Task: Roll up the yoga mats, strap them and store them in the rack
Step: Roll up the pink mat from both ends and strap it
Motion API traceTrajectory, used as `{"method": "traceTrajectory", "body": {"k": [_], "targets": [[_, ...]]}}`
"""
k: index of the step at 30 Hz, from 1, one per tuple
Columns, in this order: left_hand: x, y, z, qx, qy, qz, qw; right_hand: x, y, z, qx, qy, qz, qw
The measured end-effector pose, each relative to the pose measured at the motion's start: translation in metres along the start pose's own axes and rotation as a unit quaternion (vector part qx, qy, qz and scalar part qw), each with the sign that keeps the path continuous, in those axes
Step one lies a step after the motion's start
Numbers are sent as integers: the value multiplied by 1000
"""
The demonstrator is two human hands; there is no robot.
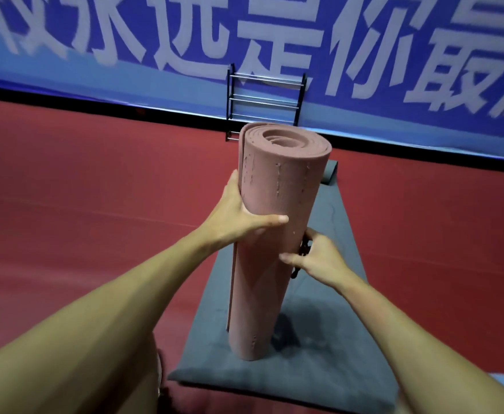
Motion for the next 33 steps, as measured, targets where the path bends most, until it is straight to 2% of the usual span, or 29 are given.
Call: {"method": "traceTrajectory", "body": {"k": [4,8,10,13,18,21,24,27,29,31,33], "targets": [[3,17,-9,-13,-15,8,1000,6,-2,-14,-18,-8,-11,1000],[11,23,-16,-53,59,78,994,8,-9,-22,-54,-35,27,998],[9,25,-13,-71,69,74,992,8,-12,-19,-74,-40,39,996],[5,24,-6,-50,82,51,994,9,-8,-8,-102,-49,45,993],[-6,21,6,-57,49,32,997,21,3,8,-114,-28,6,993],[-9,28,2,-65,66,22,995,27,8,10,-84,-31,-48,995],[-3,36,-4,-87,87,59,991,33,5,9,-27,27,-92,995],[8,38,-9,-88,85,60,991,38,-10,3,18,157,-43,987],[18,37,-13,-74,90,43,992,40,-22,0,67,212,-34,974],[26,35,-16,-68,92,32,993,41,-32,-2,104,229,-50,966],[33,34,-17,-69,98,21,993,45,-40,-7,108,209,-54,970]]}}
Point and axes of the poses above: each hand's wrist, its own z-axis towards the middle knuckle, its own x-axis out of the back of the hand, y = z × x, the point moved 2 cm from there along z, towards the middle knuckle
